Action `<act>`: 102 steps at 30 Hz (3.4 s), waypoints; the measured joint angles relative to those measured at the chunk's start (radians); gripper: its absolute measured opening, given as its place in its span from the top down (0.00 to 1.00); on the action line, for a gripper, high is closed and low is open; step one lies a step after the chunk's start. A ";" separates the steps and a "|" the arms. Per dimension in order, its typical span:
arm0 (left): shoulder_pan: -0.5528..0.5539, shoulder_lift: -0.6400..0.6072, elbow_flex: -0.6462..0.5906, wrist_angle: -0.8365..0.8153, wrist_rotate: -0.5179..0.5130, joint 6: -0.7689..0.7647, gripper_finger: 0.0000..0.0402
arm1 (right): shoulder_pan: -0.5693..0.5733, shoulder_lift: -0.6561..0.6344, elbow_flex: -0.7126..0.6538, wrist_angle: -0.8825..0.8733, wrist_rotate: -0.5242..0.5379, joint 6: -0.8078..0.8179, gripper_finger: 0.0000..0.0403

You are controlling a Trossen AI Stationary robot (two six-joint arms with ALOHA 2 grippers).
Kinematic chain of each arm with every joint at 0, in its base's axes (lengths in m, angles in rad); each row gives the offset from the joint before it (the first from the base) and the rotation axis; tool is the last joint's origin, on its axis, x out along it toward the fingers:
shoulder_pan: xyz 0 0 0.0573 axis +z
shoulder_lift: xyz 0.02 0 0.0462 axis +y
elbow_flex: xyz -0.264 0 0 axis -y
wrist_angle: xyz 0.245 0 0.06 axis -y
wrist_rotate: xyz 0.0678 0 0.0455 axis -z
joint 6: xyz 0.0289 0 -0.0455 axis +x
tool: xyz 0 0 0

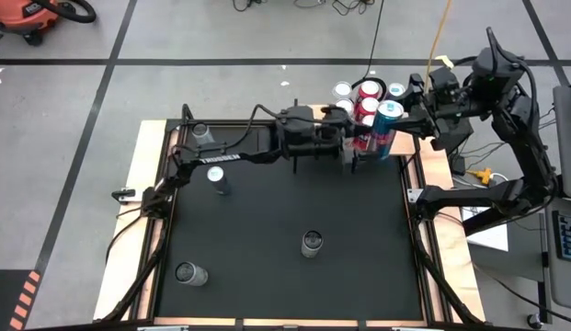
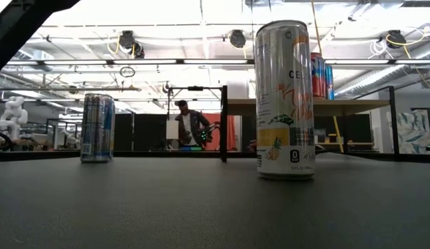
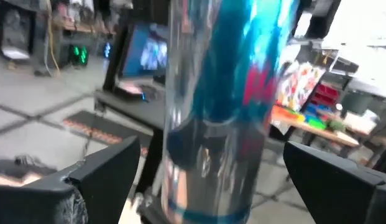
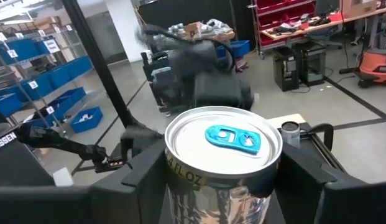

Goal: Place canned beverage on shelf
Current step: Put the bottom blue soda can on the shelf aligned with the other blue soda can

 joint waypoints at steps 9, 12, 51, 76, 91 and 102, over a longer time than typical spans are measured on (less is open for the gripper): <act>-0.001 0.034 -0.002 0.046 0.013 -0.025 0.00 | 0.000 0.006 0.000 0.049 -0.027 0.009 0.46; 0.000 0.034 -0.002 0.055 -0.004 -0.025 0.00 | 0.000 0.006 0.000 0.043 -0.027 0.008 0.46; -0.003 0.035 -0.003 0.140 0.016 0.009 0.45 | 0.000 0.005 0.001 0.018 0.014 -0.005 0.42; -0.026 0.036 -0.003 0.190 -0.326 0.196 0.45 | 0.000 -0.110 0.001 -0.037 0.371 0.171 0.10; -0.025 0.051 -0.003 0.191 -0.378 0.267 0.43 | 0.000 -0.017 0.000 0.066 0.263 0.133 0.11; -0.022 0.051 -0.003 0.176 -0.404 0.316 0.43 | 0.001 0.024 0.000 0.066 0.261 0.031 0.12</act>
